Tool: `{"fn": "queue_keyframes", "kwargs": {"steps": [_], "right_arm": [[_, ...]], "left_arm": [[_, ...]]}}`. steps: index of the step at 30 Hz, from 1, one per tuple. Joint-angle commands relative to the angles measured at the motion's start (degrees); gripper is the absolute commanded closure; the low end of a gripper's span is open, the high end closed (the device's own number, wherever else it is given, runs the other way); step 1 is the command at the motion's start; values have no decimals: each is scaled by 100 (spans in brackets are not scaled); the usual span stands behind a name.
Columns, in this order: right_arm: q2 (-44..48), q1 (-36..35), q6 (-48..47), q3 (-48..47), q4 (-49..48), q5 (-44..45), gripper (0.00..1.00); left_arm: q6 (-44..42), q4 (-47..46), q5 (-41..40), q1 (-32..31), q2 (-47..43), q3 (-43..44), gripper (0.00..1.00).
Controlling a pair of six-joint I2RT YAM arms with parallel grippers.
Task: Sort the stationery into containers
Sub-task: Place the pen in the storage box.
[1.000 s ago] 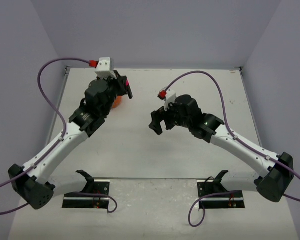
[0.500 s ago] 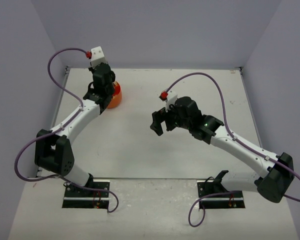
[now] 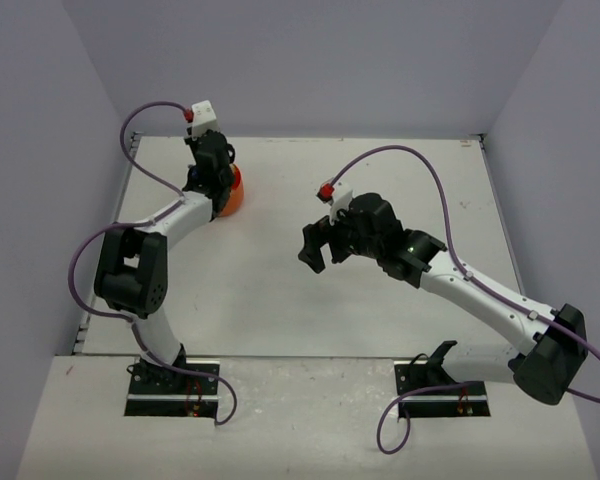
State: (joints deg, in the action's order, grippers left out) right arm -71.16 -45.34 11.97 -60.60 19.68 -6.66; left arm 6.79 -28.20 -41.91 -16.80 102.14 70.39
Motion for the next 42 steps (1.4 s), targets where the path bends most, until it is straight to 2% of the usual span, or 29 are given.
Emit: {"fn": "queue_keyframes", "kwargs": {"steps": [1,14,15,16,17,21,26,27,30,31,32,33,35,36,39,42], "right_arm": [[-118,8,-1,-31,-193,-195,1],[-246,8,-19,-81,-193,-356,1],[-245,12,-23,-79,-193,-375,1],[-243,14,-33,-69,-193,-406,1],[-247,10,-45,-56,-196,-444,1],[-255,15,-45,-51,-228,-486,1],[-291,8,-19,-79,-228,-483,1],[-287,8,2,-84,-228,-448,1],[-197,17,129,-84,-237,-188,1],[-69,17,272,-77,-272,139,1],[33,17,378,-82,-267,433,1],[244,10,471,-90,-214,1016,1],[579,8,785,-131,-69,1893,1],[743,14,872,-142,-2,2275,1],[1366,8,960,-245,376,3520,1],[1898,17,671,-186,561,4432,1]], "left_arm": [[-1,-528,-45,62,-63,88,100],[385,-786,-84,62,-242,-778,100],[420,-779,-72,62,-256,-808,97],[463,-795,-43,62,-300,-845,86],[502,-823,8,62,-363,-876,72],[583,-766,139,52,-600,-904,65],[797,-291,199,19,-1265,-749,51],[858,-58,155,3,-1438,-678,46],[1149,1125,95,-25,-1958,-283,23],[1539,1896,293,-18,-2209,-26,4],[1632,2453,465,-23,-2373,35,0],[1813,3251,793,-19,-2527,241,0],[2099,4063,1260,-23,-3059,370,0],[2146,4308,1412,-19,-3270,328,0],[2287,4815,1638,-17,-4238,-559,0],[1915,4911,2061,-18,-5159,-1177,0]]}}
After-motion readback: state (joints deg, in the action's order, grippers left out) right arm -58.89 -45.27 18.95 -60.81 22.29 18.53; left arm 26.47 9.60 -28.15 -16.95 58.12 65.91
